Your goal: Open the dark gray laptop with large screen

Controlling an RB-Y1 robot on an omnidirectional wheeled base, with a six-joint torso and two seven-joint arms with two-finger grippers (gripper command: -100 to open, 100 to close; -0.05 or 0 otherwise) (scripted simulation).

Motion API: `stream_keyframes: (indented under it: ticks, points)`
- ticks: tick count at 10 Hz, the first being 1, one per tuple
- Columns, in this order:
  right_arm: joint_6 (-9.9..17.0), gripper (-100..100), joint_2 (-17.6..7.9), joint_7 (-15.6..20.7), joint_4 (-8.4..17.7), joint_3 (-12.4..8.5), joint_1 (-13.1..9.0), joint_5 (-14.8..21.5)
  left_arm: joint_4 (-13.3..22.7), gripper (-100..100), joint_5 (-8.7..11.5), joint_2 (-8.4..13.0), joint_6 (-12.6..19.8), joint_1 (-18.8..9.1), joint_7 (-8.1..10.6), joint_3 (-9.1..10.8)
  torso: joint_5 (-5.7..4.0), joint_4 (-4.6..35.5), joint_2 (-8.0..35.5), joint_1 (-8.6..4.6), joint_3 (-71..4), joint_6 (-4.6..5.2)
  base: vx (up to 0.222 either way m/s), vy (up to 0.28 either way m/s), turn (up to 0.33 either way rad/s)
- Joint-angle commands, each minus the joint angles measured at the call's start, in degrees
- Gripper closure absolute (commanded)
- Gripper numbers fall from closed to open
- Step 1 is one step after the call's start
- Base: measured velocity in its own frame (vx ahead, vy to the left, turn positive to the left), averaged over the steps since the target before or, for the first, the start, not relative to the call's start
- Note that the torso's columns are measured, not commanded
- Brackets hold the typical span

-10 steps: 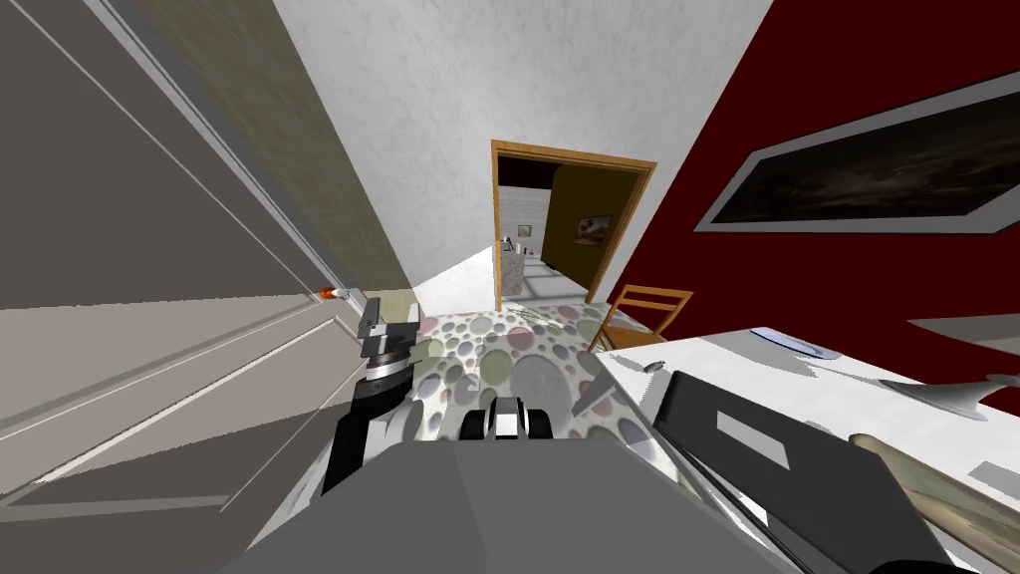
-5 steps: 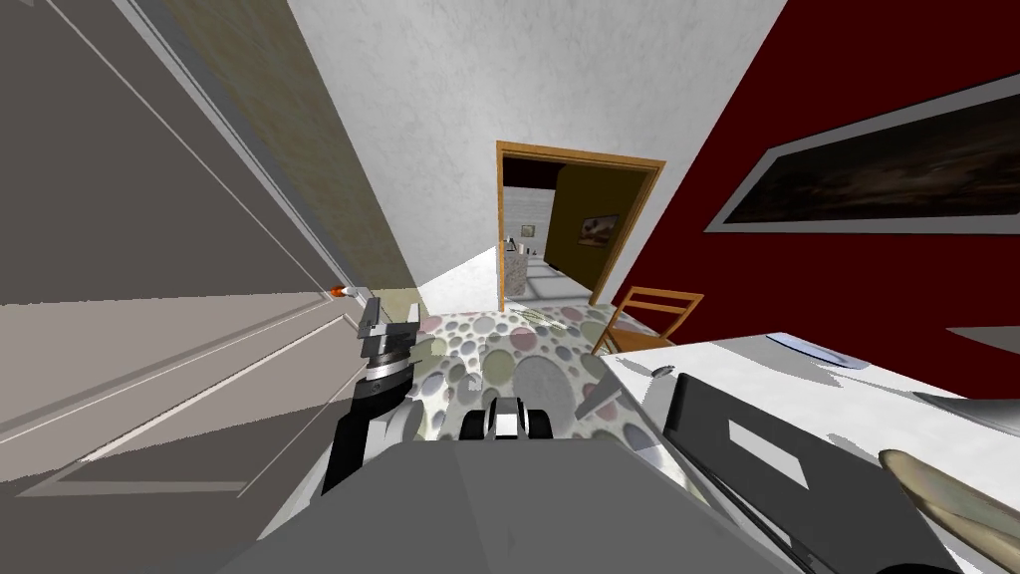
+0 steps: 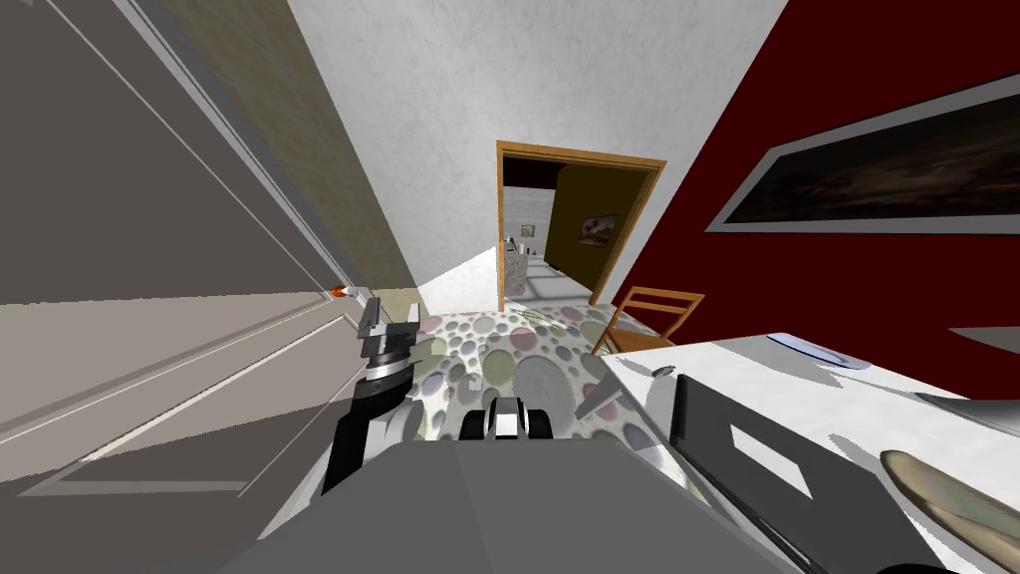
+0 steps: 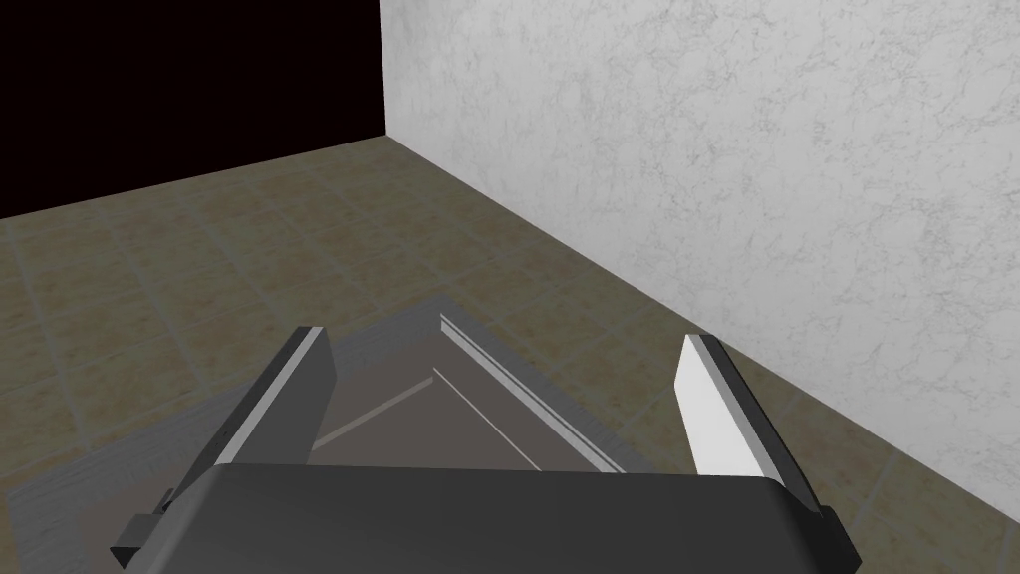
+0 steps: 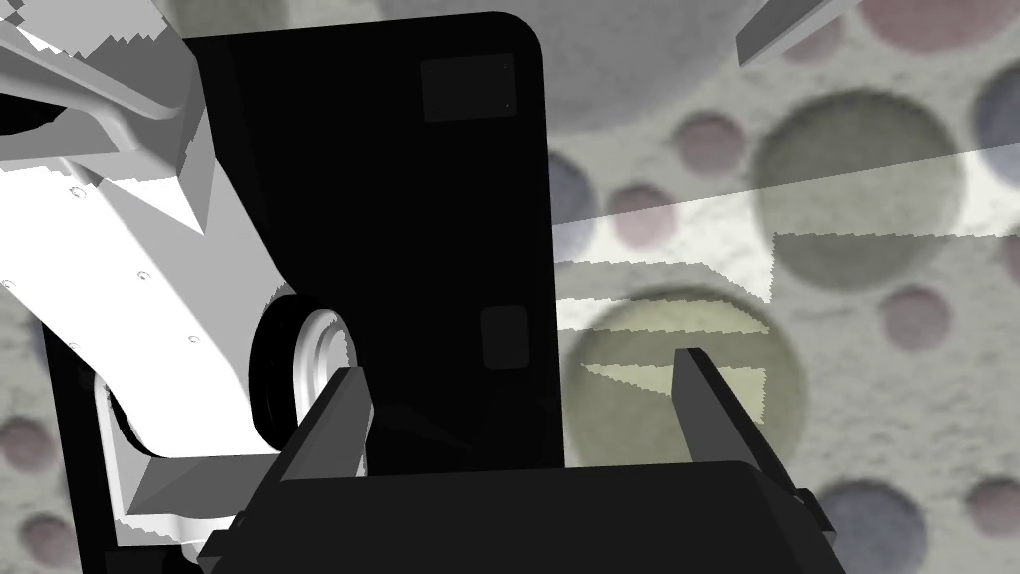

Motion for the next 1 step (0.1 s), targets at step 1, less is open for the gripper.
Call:
stream_keyframes:
  ticks: [1]
  points:
    - [0.00, 0, 0.00, 0.00, 0.00, 0.00, 0.00, 0.00, 0.00, 0, 0.00, 0.00, 0.00, 0.00, 0.00, 0.00, 0.00, 0.00, 0.00, 0.00, 0.00, 0.00, 0.000, 0.000, 0.000]
